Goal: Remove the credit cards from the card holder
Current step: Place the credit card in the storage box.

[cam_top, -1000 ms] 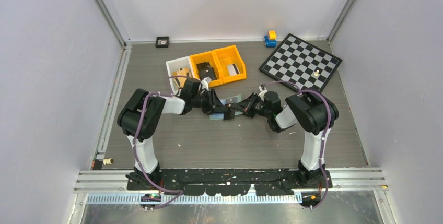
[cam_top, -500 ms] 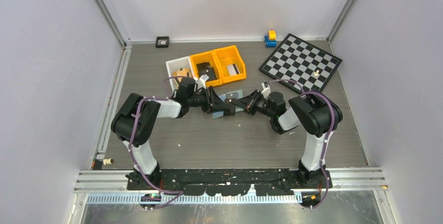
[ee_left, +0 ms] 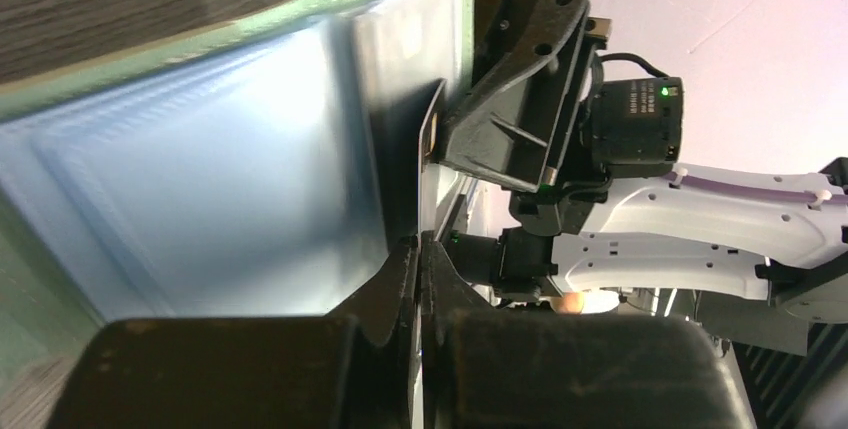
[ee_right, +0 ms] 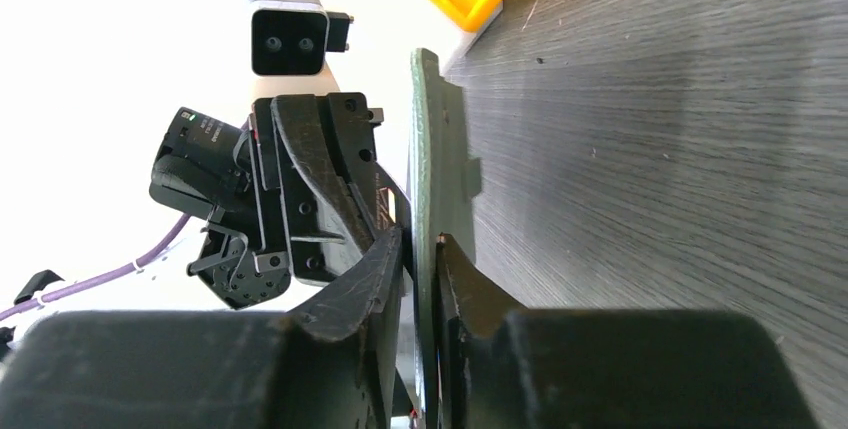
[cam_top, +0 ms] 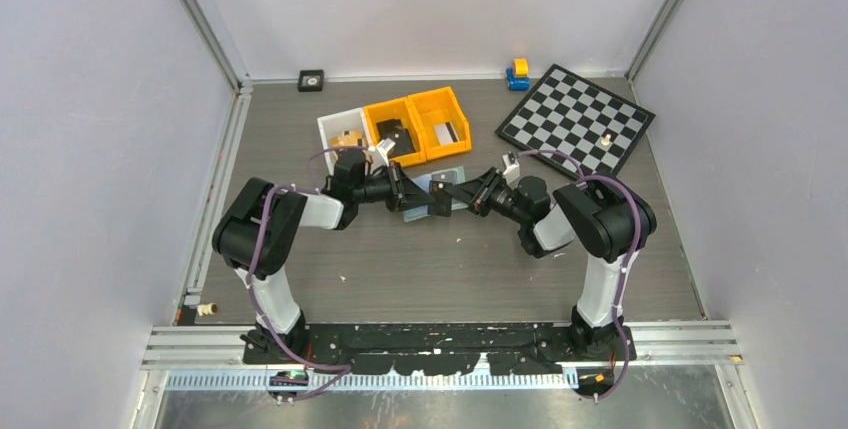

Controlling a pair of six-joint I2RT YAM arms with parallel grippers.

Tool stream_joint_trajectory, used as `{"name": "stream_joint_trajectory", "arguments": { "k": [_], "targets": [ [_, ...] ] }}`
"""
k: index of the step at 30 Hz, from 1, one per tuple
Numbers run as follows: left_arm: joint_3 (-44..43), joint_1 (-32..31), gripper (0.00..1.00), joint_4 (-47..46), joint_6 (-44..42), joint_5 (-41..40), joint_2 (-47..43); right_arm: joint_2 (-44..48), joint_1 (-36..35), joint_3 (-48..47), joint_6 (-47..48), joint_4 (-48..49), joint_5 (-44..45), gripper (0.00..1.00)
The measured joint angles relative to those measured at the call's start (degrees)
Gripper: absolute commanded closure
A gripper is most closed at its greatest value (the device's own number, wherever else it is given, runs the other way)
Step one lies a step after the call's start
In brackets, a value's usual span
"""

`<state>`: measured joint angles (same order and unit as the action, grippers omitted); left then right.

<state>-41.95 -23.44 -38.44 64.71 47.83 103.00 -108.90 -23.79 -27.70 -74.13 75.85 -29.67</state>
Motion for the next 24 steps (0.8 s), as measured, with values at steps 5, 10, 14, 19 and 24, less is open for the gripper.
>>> {"name": "stream_joint_trajectory", "arguments": {
  "k": [5, 10, 14, 19, 24],
  "targets": [
    [1.27, 1.36, 1.00, -2.67, 1.14, 0.76, -0.07, 0.02, 0.87, 1.07, -0.24, 0.39, 0.17, 0.73],
    [3.48, 3.69, 1.00, -1.73, 0.79, -0.46, -1.27, 0.00, 2.54, 2.05, -1.11, 0.85, 0.42, 0.81],
    [3.65, 4.61, 1.00, 0.00, -0.70, -1.92, -3.56, -0.46, 3.30, 2.05, -1.38, 1.36, 0.79, 0.84],
    [3.28, 4.98, 1.00, 6.43, -5.53, -5.55, -8.31, -0.87, 3.34, 2.05, -1.14, 1.18, 1.07, 0.87],
    [-1.60, 5.11, 1.00, 17.53, -11.80, -12.22, -11.80, -0.57, 3.34, 2.05, 0.20, -2.16, 1.81, 0.92]
  ]
}}
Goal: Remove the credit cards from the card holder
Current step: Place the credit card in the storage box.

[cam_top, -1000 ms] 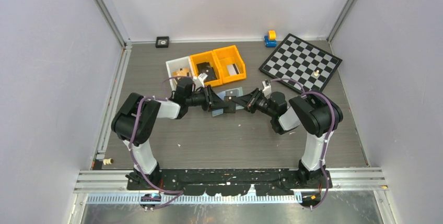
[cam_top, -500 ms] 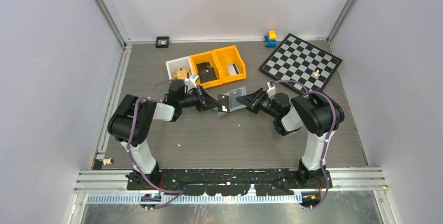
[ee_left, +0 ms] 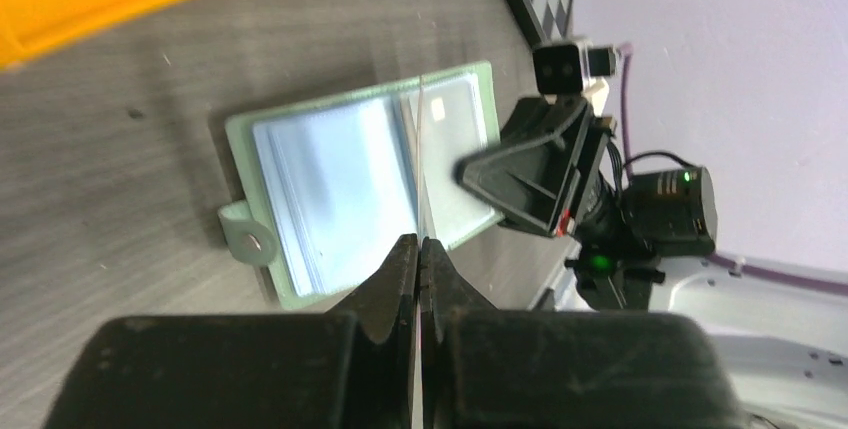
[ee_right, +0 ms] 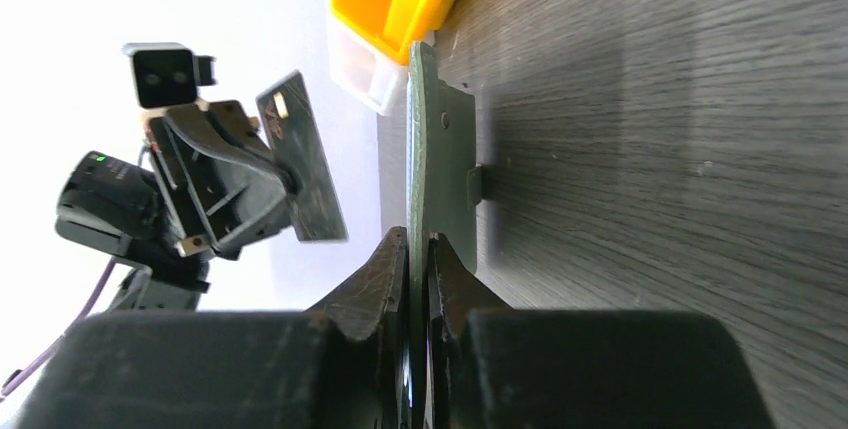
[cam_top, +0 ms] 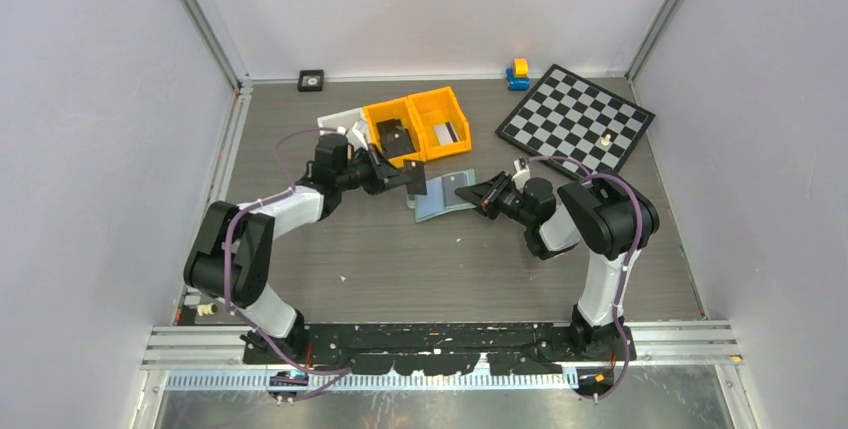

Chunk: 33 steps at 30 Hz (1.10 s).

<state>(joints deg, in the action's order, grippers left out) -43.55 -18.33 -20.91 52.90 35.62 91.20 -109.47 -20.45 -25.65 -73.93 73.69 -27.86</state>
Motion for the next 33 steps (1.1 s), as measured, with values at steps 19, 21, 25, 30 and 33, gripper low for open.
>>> {"name": "stream_joint_trajectory", "arguments": {
  "k": [19, 21, 25, 30, 33],
  "targets": [
    [-29.64, 3.87, 1.00, 19.28, -8.46, -12.26, 17.57, 0.26, 0.00, 0.00, 0.35, -1.84, 0.76, 0.98],
    [-31.52, 4.63, 1.00, 20.52, -9.18, -12.68, 19.12, 0.26, 0.00, -0.02, 0.35, -1.84, 0.76, 0.98],
    [-35.58, 5.29, 0.99, 23.39, -10.43, -13.42, 21.92, 0.26, -0.11, -0.17, 0.33, -1.84, 0.76, 0.98],
    [-38.36, 5.38, 0.83, 24.06, -11.32, -13.20, 24.81, 0.26, -0.33, -0.46, 0.33, -1.77, 0.79, 0.98],
    [-38.51, 5.33, 0.70, 25.03, -11.65, -13.09, 25.27, 0.26, -0.44, -0.48, 0.33, -1.77, 0.79, 0.98]
  ]
}}
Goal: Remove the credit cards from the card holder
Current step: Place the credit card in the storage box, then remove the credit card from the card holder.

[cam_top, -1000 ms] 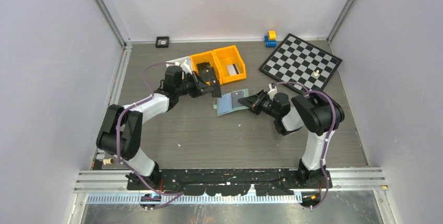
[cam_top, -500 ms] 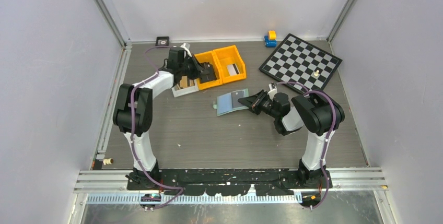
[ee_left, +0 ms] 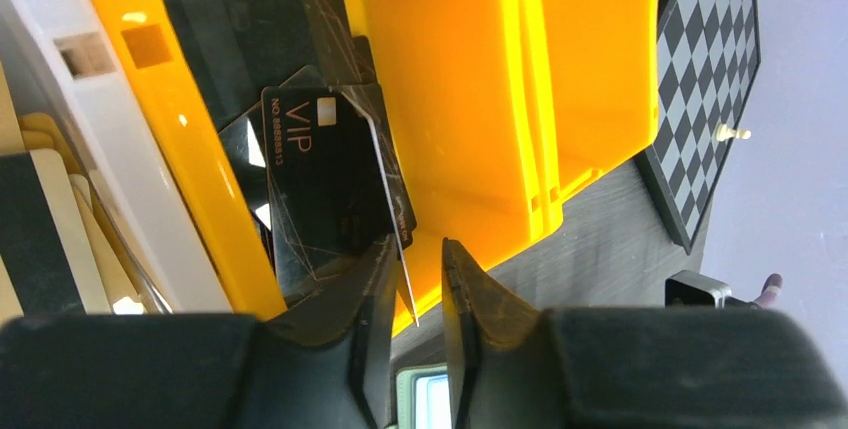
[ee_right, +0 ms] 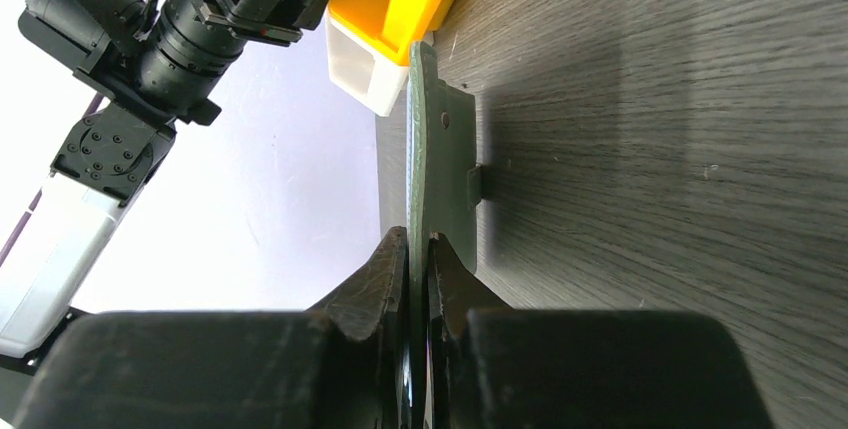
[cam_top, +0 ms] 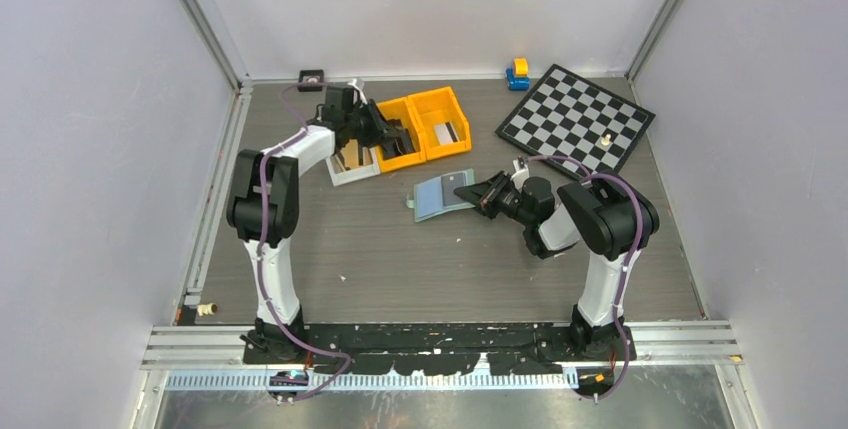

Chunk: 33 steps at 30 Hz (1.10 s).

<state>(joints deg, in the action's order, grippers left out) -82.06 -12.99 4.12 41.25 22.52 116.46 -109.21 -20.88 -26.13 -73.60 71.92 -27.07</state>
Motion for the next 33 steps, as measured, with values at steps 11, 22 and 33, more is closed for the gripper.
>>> {"name": "stream_joint_trajectory", "arguments": {
  "k": [11, 22, 33],
  "targets": [
    [4.37, -2.08, 0.57, 3.91, -2.23, -3.96, -9.20, 0.26, -0.15, -0.63, 0.59, -1.25, 0.04, 0.98],
    [20.15, -12.46, 0.31, 5.90, -5.92, -9.46, -39.82, 3.85, -0.15, -0.61, 2.93, -4.42, 0.68, 0.98],
    [47.17, -13.66, 0.00, -3.56, -0.17, -18.40, -59.49, 8.44, -0.15, 0.42, 4.68, -7.80, 2.25, 0.98]
  ]
}}
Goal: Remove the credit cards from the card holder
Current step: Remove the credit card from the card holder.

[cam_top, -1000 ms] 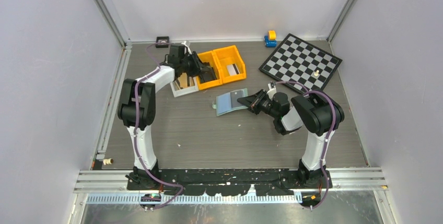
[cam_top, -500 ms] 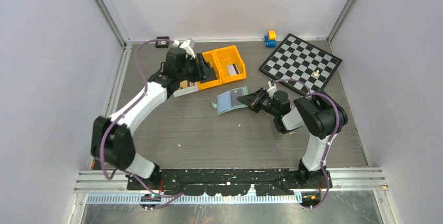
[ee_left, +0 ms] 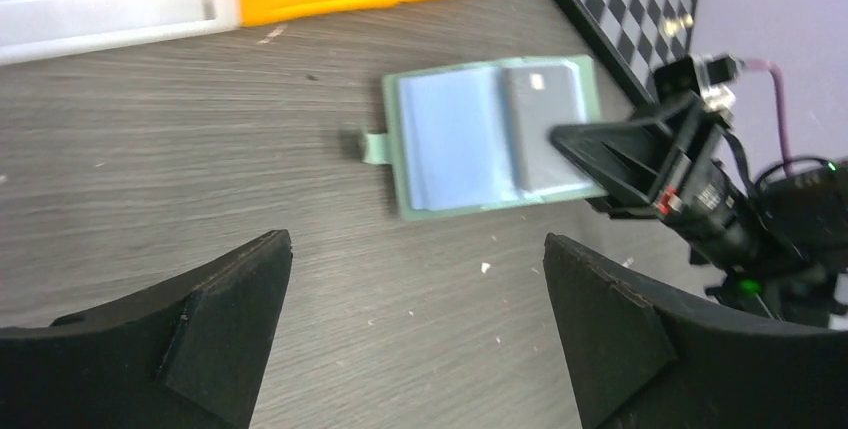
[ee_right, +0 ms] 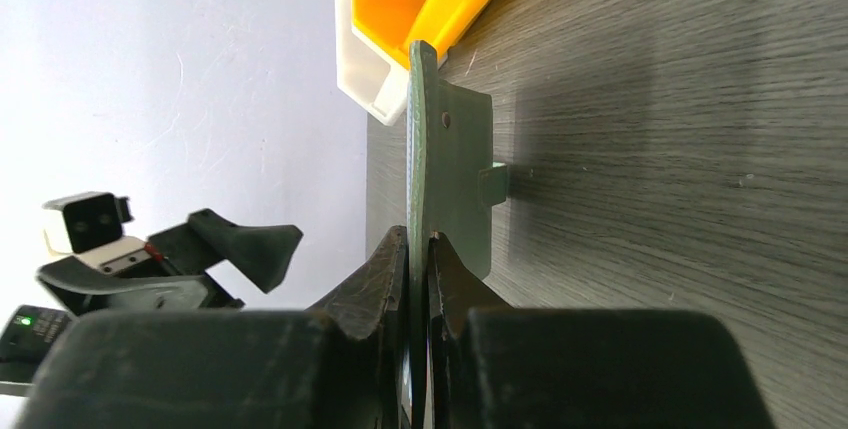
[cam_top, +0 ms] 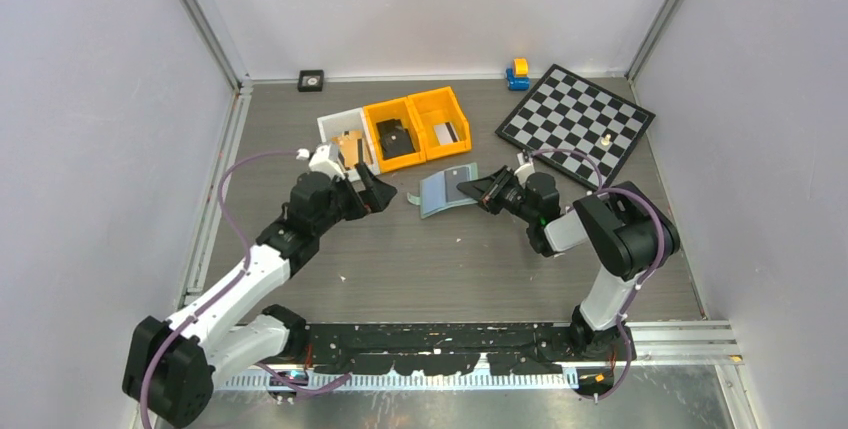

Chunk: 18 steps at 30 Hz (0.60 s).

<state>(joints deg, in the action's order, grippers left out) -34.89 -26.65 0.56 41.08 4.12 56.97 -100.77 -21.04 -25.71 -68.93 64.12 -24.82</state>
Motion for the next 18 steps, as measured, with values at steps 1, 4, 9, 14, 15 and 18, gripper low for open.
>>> {"name": "stream_joint_trajectory", "arguments": {
  "k": [1, 4, 9, 14, 15, 18],
  "targets": [
    [1.79, 0.07, 0.00, -1.05, 1.05, -1.42, -1.16, 0.31, 0.02, 0.13, 0.07, -0.15, 0.15, 0.98],
    [8.98, 0.31, 0.00, -8.24, 3.89, -4.68, -5.75, 1.07, 0.00, 0.22, 0.24, -0.87, 0.31, 0.98],
    [16.76, 0.48, 0.00, -18.16, 6.54, -6.12, -9.38, 1.77, 0.00, 0.42, 0.52, -1.97, 0.57, 0.98],
    [13.73, 0.48, 0.00, -19.08, 6.10, -4.28, -8.94, 3.39, 0.07, 0.85, 0.68, -2.97, 0.72, 0.98],
    [13.31, 0.50, 0.00, -20.15, 5.99, -3.30, -8.63, 4.20, 0.17, 1.20, 0.70, -3.06, 0.72, 0.98],
    [13.18, 0.50, 0.00, -23.47, 5.81, -0.72, -6.75, 8.02, 0.28, 2.29, 0.72, -3.67, 0.74, 0.98]
  ]
}}
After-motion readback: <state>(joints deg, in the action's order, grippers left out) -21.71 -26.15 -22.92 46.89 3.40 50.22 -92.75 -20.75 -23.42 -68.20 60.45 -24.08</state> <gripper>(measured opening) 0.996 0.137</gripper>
